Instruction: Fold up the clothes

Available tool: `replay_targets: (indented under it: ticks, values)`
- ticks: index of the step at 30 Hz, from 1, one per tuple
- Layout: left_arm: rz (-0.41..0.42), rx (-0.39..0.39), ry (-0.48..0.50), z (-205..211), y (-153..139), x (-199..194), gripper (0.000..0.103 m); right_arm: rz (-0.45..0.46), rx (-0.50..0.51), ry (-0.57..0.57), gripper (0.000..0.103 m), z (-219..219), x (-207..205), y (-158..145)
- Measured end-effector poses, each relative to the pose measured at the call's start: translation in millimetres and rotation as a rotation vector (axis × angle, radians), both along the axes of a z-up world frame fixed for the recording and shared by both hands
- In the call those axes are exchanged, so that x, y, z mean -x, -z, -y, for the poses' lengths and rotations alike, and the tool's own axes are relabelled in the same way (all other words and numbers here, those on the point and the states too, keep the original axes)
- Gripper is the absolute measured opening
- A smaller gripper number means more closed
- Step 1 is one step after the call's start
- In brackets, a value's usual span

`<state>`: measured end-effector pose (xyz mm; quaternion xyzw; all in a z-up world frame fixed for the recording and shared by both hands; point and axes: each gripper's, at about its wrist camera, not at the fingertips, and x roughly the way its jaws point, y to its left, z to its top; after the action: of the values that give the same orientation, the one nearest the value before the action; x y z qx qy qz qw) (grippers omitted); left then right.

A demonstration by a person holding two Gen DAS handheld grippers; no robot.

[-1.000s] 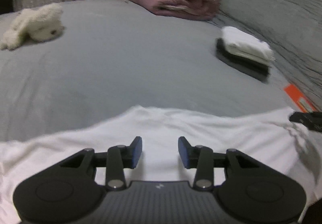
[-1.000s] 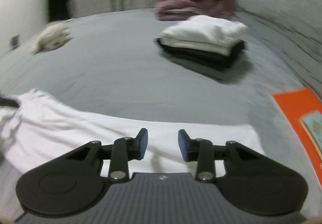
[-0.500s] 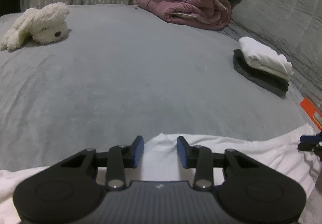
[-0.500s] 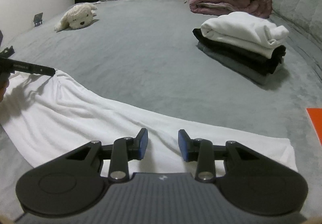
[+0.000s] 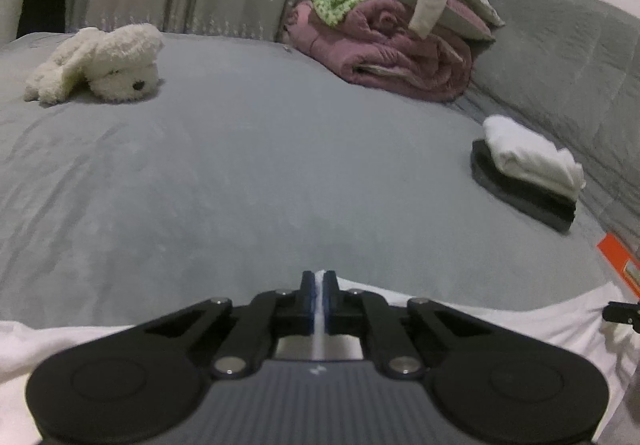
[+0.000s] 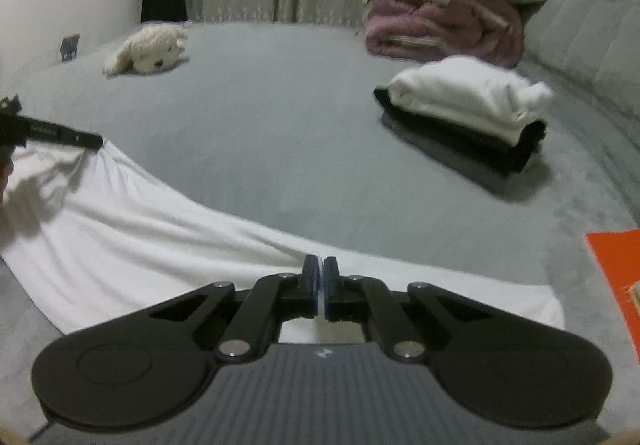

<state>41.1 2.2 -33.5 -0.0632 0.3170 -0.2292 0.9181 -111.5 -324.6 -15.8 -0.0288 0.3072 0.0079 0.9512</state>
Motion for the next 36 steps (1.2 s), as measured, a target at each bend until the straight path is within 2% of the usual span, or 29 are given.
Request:
replay_targets:
  ticks: [5, 9, 16, 20, 22, 23, 25, 26, 32, 36]
  values:
    - [-0.003, 0.054, -0.040, -6.6, -6.6, -1.9, 0.003, 0.063, 0.028, 0.029, 0.001, -2.5, 10.3, -9.7]
    - [-0.005, 0.051, -0.076, -2.3, -3.1, -8.4, 0.003, 0.063, 0.046, 0.055, 0.001, -2.8, -5.5, -4.1]
    - [-0.013, -0.014, -0.123, 9.3, 21.1, -20.9, 0.003, -0.021, 0.083, 0.095, 0.001, -2.6, -34.3, 20.8]
    - [0.004, -0.027, -0.130, 9.5, 23.0, -18.9, 0.006, -0.058, 0.116, 0.097, 0.003, -6.5, -36.7, 33.5]
    - [0.011, -0.034, -0.135, 9.7, 20.7, -17.2, 0.009, -0.047, 0.090, 0.117, 0.015, -0.1, -31.8, 26.5]
    - [0.016, -0.037, -0.140, 9.8, 18.4, -15.6, 0.014, -0.041, 0.068, 0.131, 0.019, 4.9, -28.8, 21.3]
    - [0.026, -0.044, -0.154, 10.2, 12.9, -11.8, 0.026, -0.025, 0.024, 0.166, 0.025, 17.5, -21.5, 11.0]
    - [0.033, -0.046, -0.155, 11.0, 8.9, -9.0, 0.026, -0.012, 0.000, 0.197, 0.028, 29.0, -15.6, 5.7]
    - [0.060, 0.007, -0.072, 20.5, -14.4, 11.8, 0.033, 0.021, -0.100, 0.395, 0.030, 99.1, 22.6, -6.9]
    - [0.051, 0.021, -0.003, 35.5, -11.8, 23.9, 0.034, 0.014, -0.138, 0.453, 0.030, 123.4, 40.8, -3.6]
